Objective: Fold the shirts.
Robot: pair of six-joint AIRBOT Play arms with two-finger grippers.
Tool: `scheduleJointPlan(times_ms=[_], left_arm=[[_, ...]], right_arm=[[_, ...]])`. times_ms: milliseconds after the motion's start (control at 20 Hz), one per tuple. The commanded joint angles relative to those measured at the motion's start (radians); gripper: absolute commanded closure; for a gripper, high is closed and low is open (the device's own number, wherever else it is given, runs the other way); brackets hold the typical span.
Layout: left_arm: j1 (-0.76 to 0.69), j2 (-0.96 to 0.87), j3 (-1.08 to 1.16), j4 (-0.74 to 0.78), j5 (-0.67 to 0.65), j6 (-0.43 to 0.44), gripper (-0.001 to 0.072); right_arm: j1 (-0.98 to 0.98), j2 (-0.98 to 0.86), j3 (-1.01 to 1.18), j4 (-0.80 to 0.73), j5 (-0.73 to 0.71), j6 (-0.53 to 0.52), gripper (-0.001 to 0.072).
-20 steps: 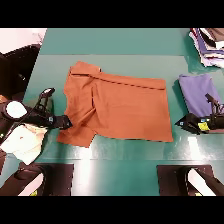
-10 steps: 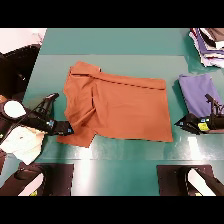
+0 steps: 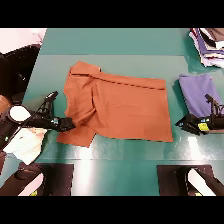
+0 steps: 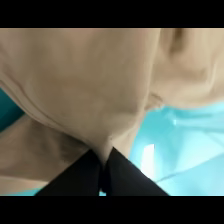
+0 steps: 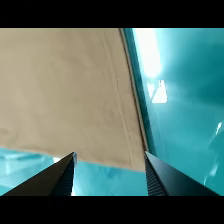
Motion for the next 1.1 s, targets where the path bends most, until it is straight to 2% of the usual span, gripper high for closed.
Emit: scheduleJointPlan(times_ms=[0,150,350,450,600,750,800,850,900,950,1000,1050], left_arm=[[0.000,0.001,0.043,0.054,0.057,-0.009,0.0684],[0.000,0.000,0.111,0.111,0.048,-0.008,0.0684],[0.000,0.000,0.121,0.109,0.052,-0.008,0.0683],[0.000,0.000,0.121,0.109,0.055,-0.008,0.0683],[0.000,0.000,0.121,0.110,0.057,-0.008,0.0683],[0.000,0.000,0.121,0.110,0.056,-0.008,0.0683],[0.000,0.000,0.121,0.110,0.056,-0.008,0.0683],[0.000,0.000,0.121,0.110,0.056,-0.008,0.0683],[0.000,0.000,0.121,0.110,0.054,-0.008,0.0684],[0.000,0.001,0.121,0.111,0.050,-0.008,0.0684],[0.000,0.001,0.124,0.114,0.047,-0.007,0.0683],[0.000,0.003,0.141,0.127,0.031,-0.008,0.0684]], right_arm=[[0.001,0.001,-0.014,-0.083,0.071,0.001,0.0207],[0.000,0.000,-0.126,-0.110,0.051,0.001,0.0207],[0.001,0.000,-0.259,-0.003,-0.068,0.001,0.0212],[0.002,0.001,-0.289,0.046,-0.129,0.000,0.0258],[0.024,0.001,-0.290,0.074,-0.225,0.006,0.0267],[0.083,0.001,-0.290,0.073,-0.315,0.061,0.0289],[0.108,0.001,-0.289,0.073,-0.342,0.062,0.0410],[0.133,0.001,-0.290,0.073,-0.362,0.062,0.0432],[0.160,0.001,-0.289,0.073,-0.376,0.062,0.0501],[0.188,0.001,-0.288,0.072,-0.384,0.062,0.0662],[0.209,0.001,-0.282,0.070,-0.389,0.061,0.0695],[0.227,0.001,-0.259,0.068,-0.383,0.061,0.0696]])
